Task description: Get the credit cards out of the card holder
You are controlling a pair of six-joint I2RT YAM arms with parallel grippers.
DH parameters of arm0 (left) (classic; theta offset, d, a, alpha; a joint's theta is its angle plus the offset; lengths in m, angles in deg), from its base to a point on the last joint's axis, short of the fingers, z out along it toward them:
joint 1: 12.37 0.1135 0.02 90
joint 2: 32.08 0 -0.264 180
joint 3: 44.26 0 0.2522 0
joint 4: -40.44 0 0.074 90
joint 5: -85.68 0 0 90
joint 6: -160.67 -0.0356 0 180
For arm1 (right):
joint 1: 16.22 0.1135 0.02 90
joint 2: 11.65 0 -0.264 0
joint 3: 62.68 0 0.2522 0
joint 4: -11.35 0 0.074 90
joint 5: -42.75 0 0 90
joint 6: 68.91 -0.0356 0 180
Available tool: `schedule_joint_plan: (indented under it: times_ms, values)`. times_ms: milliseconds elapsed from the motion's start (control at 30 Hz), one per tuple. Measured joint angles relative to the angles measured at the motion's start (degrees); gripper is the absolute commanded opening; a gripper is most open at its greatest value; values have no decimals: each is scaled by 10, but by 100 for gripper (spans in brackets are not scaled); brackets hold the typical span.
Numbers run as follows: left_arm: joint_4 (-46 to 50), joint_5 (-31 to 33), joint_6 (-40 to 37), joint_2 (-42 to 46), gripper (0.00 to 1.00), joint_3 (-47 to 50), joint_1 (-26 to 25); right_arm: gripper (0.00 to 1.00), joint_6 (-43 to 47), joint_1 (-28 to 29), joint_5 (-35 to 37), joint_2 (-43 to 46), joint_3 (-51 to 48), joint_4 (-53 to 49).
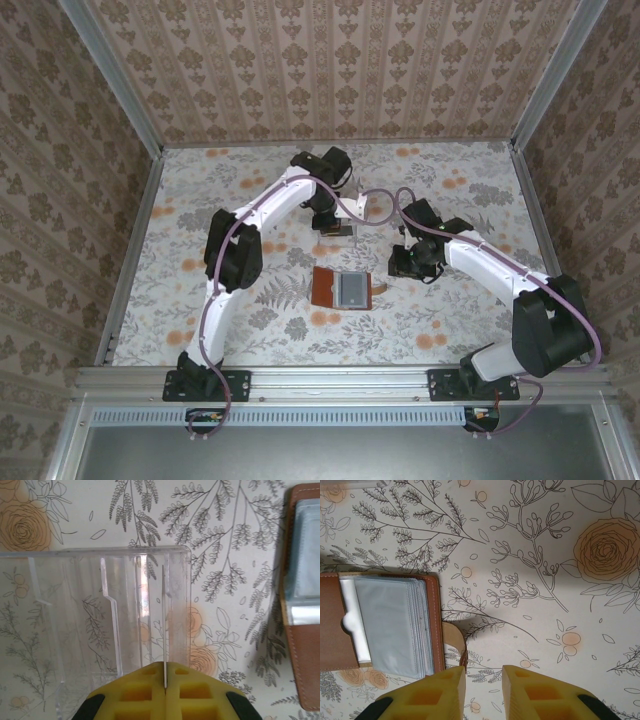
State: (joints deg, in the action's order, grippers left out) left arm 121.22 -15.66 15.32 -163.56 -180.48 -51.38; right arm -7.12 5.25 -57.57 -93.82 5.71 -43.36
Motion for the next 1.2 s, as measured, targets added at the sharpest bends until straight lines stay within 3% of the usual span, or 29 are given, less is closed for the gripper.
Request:
schedule_joint_plan:
  times_ms: [700,1200]
  values:
    - [132,-58,2,-57,2,-91,-7,28,0,0,-4,0,-11,5]
    - [58,-53,53,-25,1,-52,-7,28,0,0,-4,-1,-13,6]
